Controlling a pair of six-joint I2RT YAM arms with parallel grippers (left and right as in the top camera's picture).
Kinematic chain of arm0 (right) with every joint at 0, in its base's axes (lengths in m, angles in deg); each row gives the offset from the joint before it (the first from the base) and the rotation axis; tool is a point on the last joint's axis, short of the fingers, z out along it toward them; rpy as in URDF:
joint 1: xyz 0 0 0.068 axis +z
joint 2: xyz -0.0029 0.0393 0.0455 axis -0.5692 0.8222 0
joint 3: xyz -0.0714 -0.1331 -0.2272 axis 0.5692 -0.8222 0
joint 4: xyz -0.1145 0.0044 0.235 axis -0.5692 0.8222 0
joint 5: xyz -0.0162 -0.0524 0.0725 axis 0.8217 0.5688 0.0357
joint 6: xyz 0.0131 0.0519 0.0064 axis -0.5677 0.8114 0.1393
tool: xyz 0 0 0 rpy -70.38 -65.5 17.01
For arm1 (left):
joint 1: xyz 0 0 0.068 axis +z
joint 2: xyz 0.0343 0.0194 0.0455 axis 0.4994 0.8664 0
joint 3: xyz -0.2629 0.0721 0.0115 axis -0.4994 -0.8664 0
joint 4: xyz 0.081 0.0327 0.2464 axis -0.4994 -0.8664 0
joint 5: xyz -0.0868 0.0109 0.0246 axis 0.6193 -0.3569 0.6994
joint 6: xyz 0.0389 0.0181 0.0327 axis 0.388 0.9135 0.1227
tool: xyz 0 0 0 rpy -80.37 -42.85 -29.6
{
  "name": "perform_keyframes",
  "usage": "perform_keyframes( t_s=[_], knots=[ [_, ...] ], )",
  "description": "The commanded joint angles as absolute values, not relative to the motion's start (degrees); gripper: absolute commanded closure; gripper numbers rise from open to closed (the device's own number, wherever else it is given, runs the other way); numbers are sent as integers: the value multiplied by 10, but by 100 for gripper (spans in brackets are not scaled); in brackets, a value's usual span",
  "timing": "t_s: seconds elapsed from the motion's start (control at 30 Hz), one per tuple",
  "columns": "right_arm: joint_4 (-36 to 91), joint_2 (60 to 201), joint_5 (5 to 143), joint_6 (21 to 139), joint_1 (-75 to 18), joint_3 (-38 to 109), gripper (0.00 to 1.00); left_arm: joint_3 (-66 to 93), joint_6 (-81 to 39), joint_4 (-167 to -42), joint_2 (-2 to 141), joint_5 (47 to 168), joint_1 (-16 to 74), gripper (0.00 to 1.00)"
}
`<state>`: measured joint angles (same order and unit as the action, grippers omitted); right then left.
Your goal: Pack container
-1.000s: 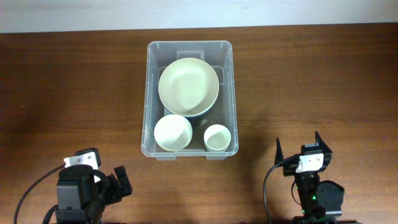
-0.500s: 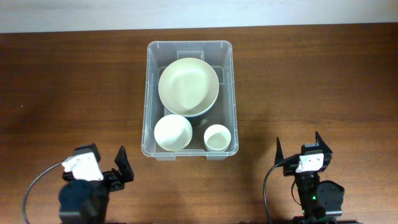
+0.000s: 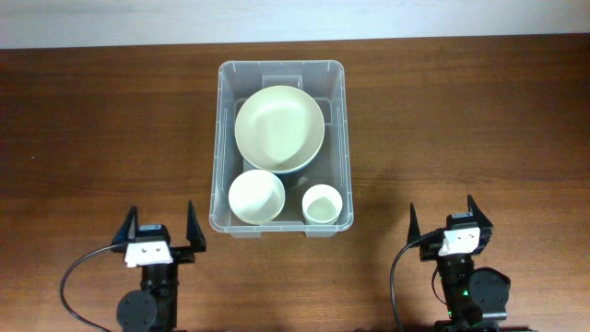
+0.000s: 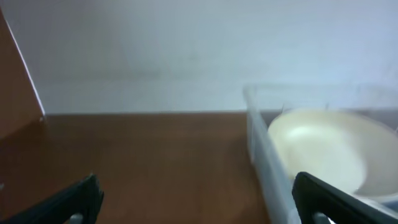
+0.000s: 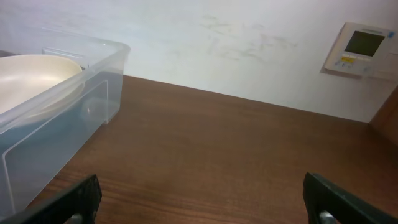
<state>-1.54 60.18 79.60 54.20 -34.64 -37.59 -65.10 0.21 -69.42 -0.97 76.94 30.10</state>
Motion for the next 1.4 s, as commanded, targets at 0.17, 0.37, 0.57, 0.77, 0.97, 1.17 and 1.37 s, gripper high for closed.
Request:
perform_keyframes(
  t_s=[0.17,0.37,0.57,0.77,0.97,1.17,1.37],
  knots=[
    [-12,596,803,542,-343,-379,1,-659,33,-750,-15,774,305,1],
    [-12,596,803,542,-343,-379,1,-659,33,-750,-14,774,305,1],
    [-12,596,803,542,-343,-379,1,-659,33,-750,-14,774,305,1],
    [-12,596,803,542,-343,-379,1,-659,33,-750,-14,774,305,0],
    [-12,596,803,542,-343,-379,1,-659,33,-750,-14,774,305,1],
    [-12,596,803,542,-343,-379,1,-659,33,-750,-14,774,305,1],
    [-12,596,803,542,-343,-379,1,-659,33,-750,-14,774,305,1]
  ],
)
